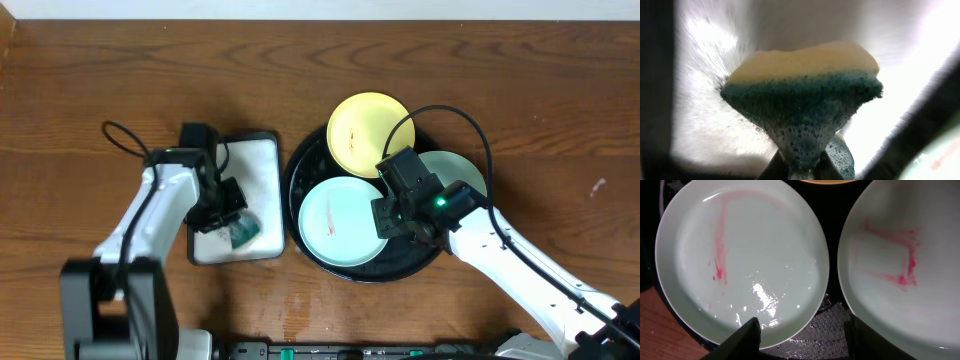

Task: Clean dirty plates on tray and stack at the side
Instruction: 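Grasp the green sponge with the left gripper and lift it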

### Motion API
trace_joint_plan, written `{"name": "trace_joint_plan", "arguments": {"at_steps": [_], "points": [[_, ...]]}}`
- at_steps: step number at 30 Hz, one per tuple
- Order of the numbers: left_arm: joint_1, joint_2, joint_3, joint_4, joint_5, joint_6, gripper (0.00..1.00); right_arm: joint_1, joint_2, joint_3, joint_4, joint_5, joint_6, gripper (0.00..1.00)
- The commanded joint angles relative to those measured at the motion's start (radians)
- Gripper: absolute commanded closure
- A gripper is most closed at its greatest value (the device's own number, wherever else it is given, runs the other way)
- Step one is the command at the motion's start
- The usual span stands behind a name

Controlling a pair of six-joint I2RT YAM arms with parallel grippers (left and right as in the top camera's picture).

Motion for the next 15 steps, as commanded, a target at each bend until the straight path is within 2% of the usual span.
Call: {"name": "trace_joint_plan", "arguments": {"at_steps": [1,5,9,15], "points": [[0.001,-0.095,0.035,-0.023,-0.008,0.111,0.92,-0.003,0.000,0.001,-0.004,0.006,0.046,0.46],[0.001,-0.128,0.035,-0.035,-0.009,0.178,0.92,-0.007,0.016,-0.016,0.000,0.009,0.093,0.45],[-0.002,-0.108,0.029,-0.028,0.004,0.171,0.93,-0.013,0.073,-0.032,0.010,0.009,0.107,0.45],[-0.067,-0.112,0.042,-0.025,0.025,0.183,0.93,-0.041,0.186,-0.033,0.068,-0.100,0.108,0.55]]}}
